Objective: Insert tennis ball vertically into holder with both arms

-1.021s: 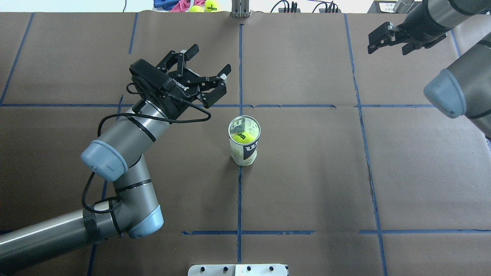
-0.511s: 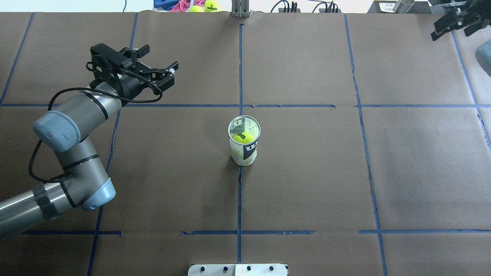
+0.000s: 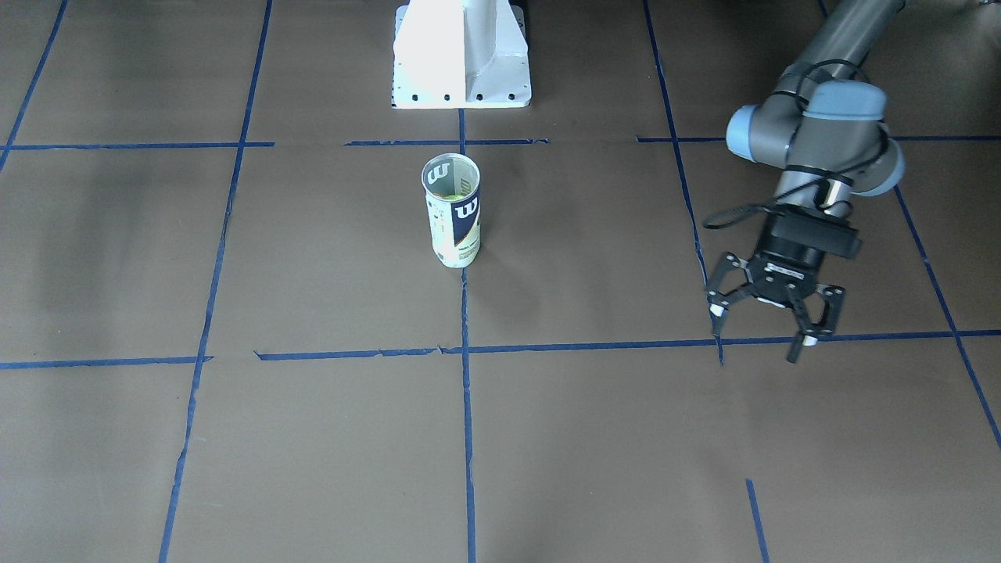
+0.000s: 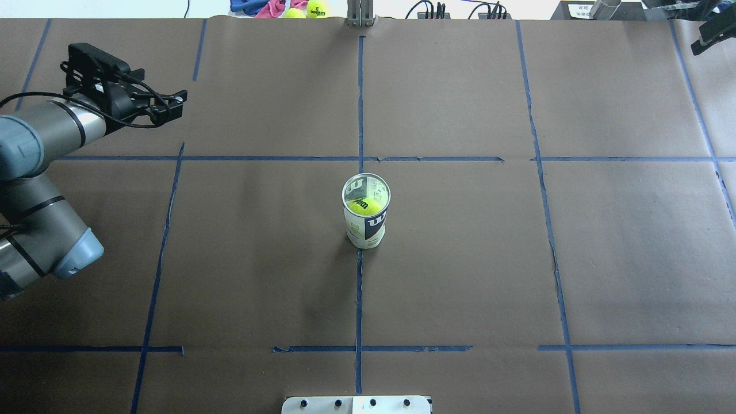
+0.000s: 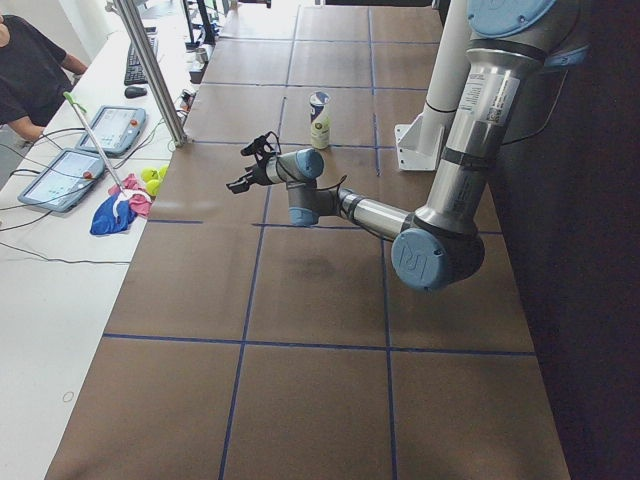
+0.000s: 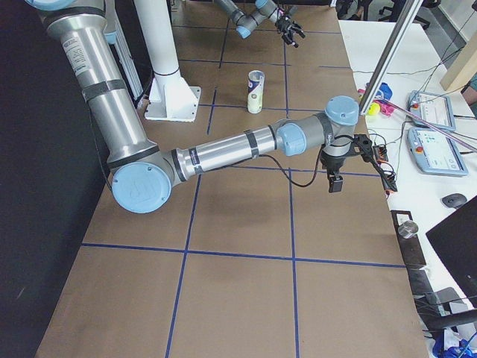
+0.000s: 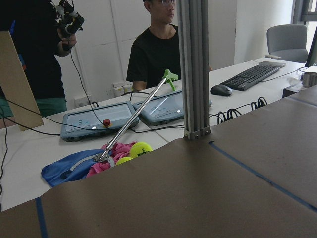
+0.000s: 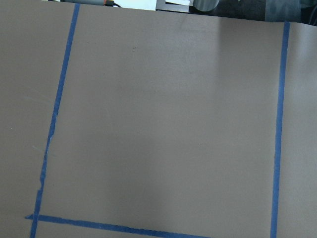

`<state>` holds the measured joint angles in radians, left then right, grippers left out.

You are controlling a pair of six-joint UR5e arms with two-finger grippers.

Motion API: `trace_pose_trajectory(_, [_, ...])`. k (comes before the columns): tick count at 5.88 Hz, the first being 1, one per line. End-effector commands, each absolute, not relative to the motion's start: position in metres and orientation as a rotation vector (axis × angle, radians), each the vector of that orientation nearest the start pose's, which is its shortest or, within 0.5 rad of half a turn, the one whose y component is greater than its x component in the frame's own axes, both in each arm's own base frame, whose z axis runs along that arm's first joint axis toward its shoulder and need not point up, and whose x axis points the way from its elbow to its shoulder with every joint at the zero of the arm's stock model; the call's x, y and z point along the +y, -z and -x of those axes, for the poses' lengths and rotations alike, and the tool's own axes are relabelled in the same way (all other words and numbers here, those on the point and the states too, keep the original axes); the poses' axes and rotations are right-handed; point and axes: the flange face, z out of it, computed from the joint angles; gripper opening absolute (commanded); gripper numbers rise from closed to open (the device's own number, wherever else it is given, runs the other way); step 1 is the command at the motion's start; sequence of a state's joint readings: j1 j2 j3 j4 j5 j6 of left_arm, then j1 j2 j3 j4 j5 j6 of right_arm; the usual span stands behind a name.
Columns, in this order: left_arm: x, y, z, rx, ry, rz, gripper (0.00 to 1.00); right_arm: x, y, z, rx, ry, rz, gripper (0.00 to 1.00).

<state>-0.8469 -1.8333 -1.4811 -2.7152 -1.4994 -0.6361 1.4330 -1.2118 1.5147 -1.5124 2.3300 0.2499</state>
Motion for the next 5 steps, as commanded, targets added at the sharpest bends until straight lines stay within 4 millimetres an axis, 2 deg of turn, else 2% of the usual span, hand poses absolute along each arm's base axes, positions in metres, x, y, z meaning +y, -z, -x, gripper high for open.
trace_pose_trajectory(1, [-0.578,-0.494,-0.243,0.698,0.021,-0.789,1.0,-0.629,-0.505,0.005,-0.843,0.041,-0.168,1.0])
trace_pose_trajectory(2, [-0.598,-0.508,-0.177,0.737,0.053,-0.635,0.99,-0.611,-0.538,-0.011,-0.819,0.089,-0.162,1.0])
trace_pose_trajectory(3, [-0.599,-0.537,-0.112,0.807,0.024,-0.43,1.0,-0.602,-0.552,-0.014,-0.817,0.097,-0.152,1.0])
trace_pose_trajectory(4, [-0.566,-0.59,-0.033,0.852,0.006,-0.36,1.0,-0.593,-0.567,-0.017,-0.817,0.083,-0.127,1.0])
trace_pose_trajectory(5, [-0.546,-0.63,0.018,0.87,-0.011,-0.315,1.0,-0.57,-0.586,-0.038,-0.825,0.04,-0.116,1.0])
